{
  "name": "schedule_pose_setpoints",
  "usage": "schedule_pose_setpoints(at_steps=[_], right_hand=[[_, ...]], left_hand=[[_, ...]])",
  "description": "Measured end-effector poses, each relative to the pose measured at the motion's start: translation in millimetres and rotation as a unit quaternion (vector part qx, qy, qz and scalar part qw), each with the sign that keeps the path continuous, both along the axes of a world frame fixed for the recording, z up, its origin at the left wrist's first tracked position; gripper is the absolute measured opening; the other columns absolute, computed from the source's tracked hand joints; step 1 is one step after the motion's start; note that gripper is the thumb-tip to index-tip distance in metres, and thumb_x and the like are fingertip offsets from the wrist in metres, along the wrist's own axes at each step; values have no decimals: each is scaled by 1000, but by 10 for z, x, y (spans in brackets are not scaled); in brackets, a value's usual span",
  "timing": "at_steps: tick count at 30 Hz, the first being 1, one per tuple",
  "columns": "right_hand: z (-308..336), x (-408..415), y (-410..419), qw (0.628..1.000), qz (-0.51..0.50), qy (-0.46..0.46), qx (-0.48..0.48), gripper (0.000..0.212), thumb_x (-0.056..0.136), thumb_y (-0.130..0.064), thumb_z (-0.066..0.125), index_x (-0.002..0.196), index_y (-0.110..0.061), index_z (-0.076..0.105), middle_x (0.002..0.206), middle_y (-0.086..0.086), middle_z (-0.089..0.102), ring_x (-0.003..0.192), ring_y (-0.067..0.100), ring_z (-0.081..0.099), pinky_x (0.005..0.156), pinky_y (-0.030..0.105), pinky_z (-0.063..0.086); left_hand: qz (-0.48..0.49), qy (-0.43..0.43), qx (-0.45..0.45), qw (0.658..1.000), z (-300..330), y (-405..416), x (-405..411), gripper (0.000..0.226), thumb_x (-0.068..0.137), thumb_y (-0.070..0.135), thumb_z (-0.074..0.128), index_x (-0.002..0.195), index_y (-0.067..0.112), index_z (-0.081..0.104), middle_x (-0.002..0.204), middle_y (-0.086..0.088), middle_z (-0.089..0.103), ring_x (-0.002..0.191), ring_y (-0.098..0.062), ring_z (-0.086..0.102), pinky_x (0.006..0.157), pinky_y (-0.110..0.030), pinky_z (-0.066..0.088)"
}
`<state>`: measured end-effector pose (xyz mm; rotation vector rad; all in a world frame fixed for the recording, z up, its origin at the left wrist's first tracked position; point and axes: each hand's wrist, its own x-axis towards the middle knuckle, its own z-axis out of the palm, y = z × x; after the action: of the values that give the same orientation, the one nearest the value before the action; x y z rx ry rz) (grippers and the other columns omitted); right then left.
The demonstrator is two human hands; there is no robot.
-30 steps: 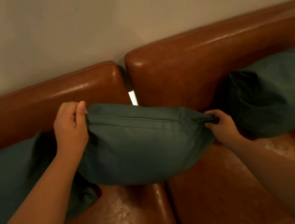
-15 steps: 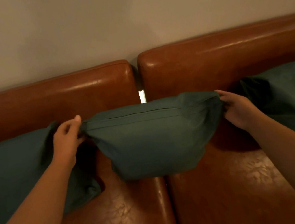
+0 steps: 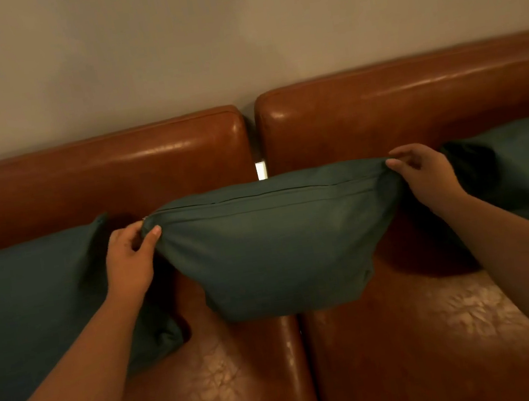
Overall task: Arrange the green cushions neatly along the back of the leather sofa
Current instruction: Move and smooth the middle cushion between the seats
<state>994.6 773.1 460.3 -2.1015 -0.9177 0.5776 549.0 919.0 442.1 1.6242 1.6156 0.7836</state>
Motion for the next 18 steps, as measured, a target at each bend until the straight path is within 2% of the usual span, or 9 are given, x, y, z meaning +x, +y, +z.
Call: schedule_pose_setpoints(at_steps=[2,4,7,9,10,13,15,18], right_hand=[[24,16,-4,996,61,-59,6,21,94,-21,57,114,-16,62,113,4,58,97,14,54,83,26,43],[74,81,-66,988,134,-72,25,23,92,-9,58,113,-15,64,126,3,49,108,14,52,91,25,41],[114,181,-161,951,259,-157,-61,34,86,-7,65,119,-16,63,133,2,41,115,21,50,96,31,43],[103,193,-154,926,282,-221,-117,38,86,-11,66,123,-15,61,134,5,42,118,24,49,100,31,38],[105,179,-131,926,274,-228,-124,35,87,-12,66,122,-13,61,133,6,44,120,24,48,102,30,36],[136,147,-39,940,240,-208,-123,19,89,-13,63,108,-10,61,127,8,50,114,25,51,98,34,40],[168,159,4,952,219,-174,-124,9,90,-11,62,98,-11,58,115,7,55,108,26,53,90,35,44],[204,169,44,974,184,-82,-105,13,90,-12,62,96,-15,50,95,-2,52,89,19,52,77,32,38]], left_hand=[[6,38,3,999,-8,6,39,25,89,29,63,108,13,64,109,-8,45,96,-23,56,96,-40,45],[4,79,24,997,8,37,92,24,91,23,61,108,6,62,113,-13,46,96,-20,51,91,-30,39],[-8,119,54,991,41,52,142,22,91,22,60,105,6,63,107,-11,54,96,-21,51,86,-30,37],[-9,126,61,990,33,37,145,21,92,23,59,103,6,63,102,-8,56,95,-21,52,83,-31,37],[-7,128,67,990,34,21,146,21,92,23,59,103,6,63,101,-6,55,94,-20,51,82,-31,36],[1,123,74,990,48,-14,147,19,92,22,59,102,6,62,101,-7,54,91,-16,49,82,-31,36],[9,102,69,992,57,-21,132,17,91,22,60,101,8,61,102,-7,54,86,-12,50,83,-31,37],[33,35,55,997,41,-39,94,13,90,26,62,97,16,60,104,-7,59,91,-16,56,86,-38,46]])
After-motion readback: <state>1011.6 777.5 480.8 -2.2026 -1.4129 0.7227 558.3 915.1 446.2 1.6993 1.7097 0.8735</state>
